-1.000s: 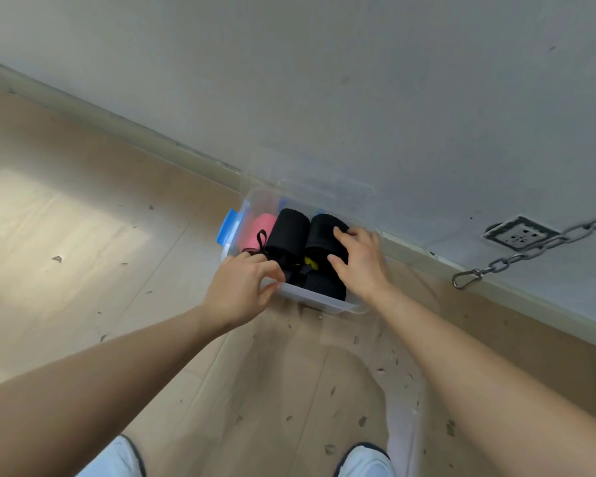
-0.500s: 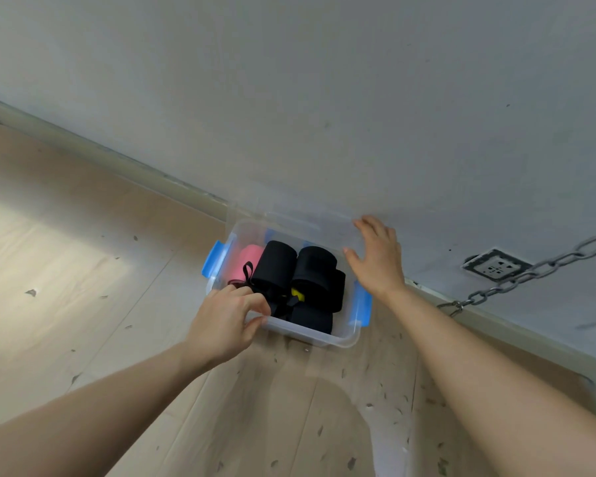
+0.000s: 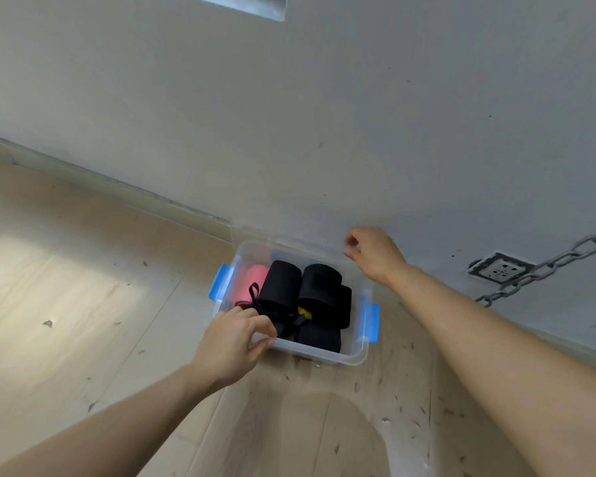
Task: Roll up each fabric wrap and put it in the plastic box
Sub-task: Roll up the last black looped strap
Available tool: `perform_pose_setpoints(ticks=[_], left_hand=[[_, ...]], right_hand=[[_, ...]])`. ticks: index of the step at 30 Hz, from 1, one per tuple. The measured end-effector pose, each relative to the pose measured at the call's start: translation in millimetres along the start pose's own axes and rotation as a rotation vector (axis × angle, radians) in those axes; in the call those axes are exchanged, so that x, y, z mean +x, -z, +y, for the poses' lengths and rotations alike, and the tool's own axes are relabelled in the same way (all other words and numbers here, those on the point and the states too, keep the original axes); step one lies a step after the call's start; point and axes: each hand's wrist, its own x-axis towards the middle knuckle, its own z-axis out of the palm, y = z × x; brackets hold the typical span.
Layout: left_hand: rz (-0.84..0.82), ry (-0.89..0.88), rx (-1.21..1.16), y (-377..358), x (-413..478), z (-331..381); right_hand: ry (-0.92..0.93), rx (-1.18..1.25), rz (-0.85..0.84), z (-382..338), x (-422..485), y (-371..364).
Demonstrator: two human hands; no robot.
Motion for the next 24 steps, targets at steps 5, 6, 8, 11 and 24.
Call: perform_pose_setpoints(ticks=[5,6,8,11,24], left_hand=[[-0.097,-0.04,-0.028,13,-5,-1],[-0.067,-0.062,-0.027,16,-5,0],[0.08,-0.107,-0.008,23,-1,2],[0.313,-0.16,0.051,36,15,9],[0.043,-0.067,0.339,47,29,18]], right_hand=[[0.083,-0.001,-0.051,-5,-19,19],[0.108,-0.021,-0.051,-5,-26,22],[0.128,-0.054,-0.04,-1,-41,26],[0.138,-0.012,0.004,9,-62,30],[0.141,0.159,-0.078,-6,-125,-9]])
